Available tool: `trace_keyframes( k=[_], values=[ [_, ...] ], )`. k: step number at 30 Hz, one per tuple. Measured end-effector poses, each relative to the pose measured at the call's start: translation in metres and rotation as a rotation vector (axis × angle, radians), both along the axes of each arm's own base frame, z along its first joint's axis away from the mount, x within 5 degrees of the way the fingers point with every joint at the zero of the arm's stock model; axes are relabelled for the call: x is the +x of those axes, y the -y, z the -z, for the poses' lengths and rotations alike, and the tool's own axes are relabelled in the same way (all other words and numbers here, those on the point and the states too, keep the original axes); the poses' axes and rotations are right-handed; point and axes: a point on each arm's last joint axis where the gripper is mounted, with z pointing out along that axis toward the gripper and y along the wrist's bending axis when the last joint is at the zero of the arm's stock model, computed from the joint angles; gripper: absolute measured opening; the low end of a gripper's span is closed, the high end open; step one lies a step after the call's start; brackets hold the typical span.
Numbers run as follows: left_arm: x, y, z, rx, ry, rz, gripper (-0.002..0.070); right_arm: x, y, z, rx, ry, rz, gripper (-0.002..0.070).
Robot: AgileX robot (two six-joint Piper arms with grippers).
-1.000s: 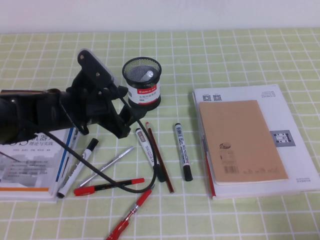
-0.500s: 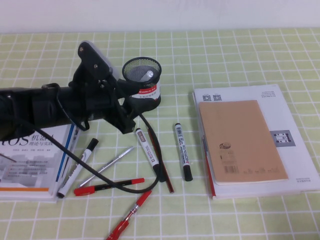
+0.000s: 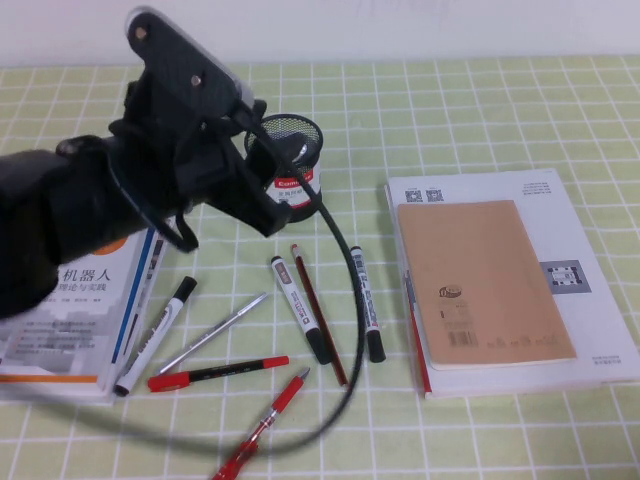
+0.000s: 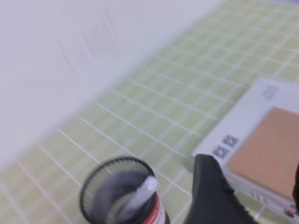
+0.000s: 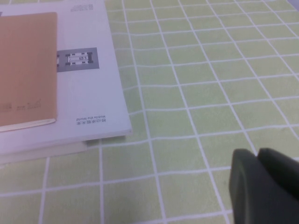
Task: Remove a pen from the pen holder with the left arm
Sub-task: Pick up the pen from the pen holder
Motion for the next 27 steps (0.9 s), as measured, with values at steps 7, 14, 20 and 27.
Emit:
trace_keyframes(
  k=[7,14,20,27],
  values=[
    [-0.042,0.005,0.012,0.155,0.031,-0.192,0.0288,0.000,0.000,0.000,0.000,0.000,0.000,-0.0013],
    [-0.061,-0.001,0.019,-0.011,0.050,-0.138,0.0279,0.000,0.000,0.000,0.000,0.000,0.000,-0.0013],
    [-0.043,-0.018,0.022,-0.188,-0.010,-0.175,0.0277,0.000,0.000,0.000,0.000,0.000,0.000,-0.0013],
    [-0.014,-0.009,0.051,-0.243,-0.007,-0.155,0.0277,0.000,0.000,0.000,0.000,0.000,0.000,-0.0013]
  ],
)
